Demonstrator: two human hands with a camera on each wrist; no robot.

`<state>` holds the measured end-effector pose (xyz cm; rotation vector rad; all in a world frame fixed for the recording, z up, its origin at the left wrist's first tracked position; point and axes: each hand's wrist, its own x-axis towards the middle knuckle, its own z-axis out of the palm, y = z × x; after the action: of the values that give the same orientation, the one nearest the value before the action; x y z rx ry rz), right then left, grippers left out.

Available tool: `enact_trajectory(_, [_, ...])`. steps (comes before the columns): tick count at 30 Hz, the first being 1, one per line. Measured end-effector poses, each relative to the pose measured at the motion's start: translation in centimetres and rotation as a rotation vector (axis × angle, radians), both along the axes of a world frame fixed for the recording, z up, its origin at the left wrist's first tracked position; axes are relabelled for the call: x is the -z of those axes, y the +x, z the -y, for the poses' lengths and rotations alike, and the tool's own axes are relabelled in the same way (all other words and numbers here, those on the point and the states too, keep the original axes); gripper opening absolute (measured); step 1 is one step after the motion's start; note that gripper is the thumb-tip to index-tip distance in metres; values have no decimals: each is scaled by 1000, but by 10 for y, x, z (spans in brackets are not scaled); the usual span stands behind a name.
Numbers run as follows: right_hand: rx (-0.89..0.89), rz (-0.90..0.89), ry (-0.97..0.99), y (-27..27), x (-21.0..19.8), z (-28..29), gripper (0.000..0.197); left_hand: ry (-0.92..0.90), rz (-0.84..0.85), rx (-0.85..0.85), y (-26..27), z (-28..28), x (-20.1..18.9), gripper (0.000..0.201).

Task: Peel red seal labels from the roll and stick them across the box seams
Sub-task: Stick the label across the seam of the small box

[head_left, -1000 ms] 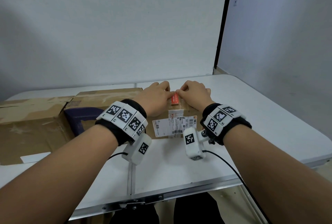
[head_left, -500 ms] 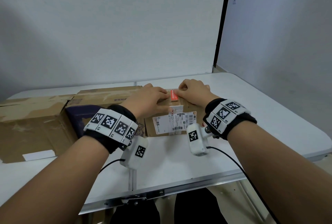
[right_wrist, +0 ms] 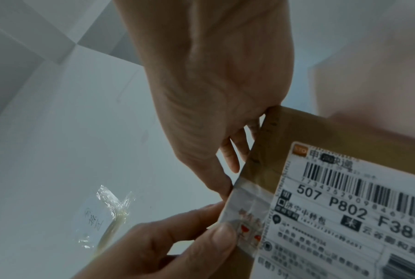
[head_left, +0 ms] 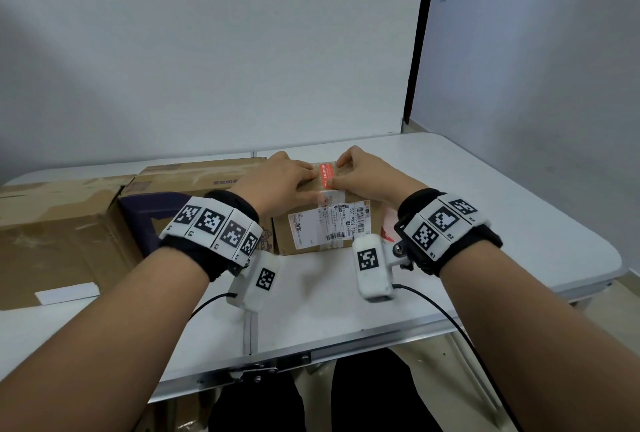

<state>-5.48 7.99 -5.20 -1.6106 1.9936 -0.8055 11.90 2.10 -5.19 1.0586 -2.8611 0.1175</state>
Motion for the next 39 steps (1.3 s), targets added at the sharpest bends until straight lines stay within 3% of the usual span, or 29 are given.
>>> enact_trajectory(7, [-40,196,24,-4,0,-6,34,-26,-3,4,-1,-13,-3,56])
enact_trajectory(10, [-17,222,-12,-3,2,-6,22,-22,20,-25,-6,-15,-4,63])
enact_trajectory(15, [15,214,-31,-2,5,-3,15,-67,61,-15,-12,-19,0,54])
enact_trajectory(23, [15,206,-38,-1,5,-6,25,-99,-76,23,-6,-20,12,42])
enact_trajectory(28, [16,222,-49,-1,4,-7,29,-289,-109,65,-7,-23,17,32])
enact_trajectory(32, [15,222,-56,-1,4,-7,30,-151,-205,69,-5,-25,13,28])
enact_trajectory(39, [-16,256,-59,-2,4,-9,25,-82,-313,80,1,-32,3,20])
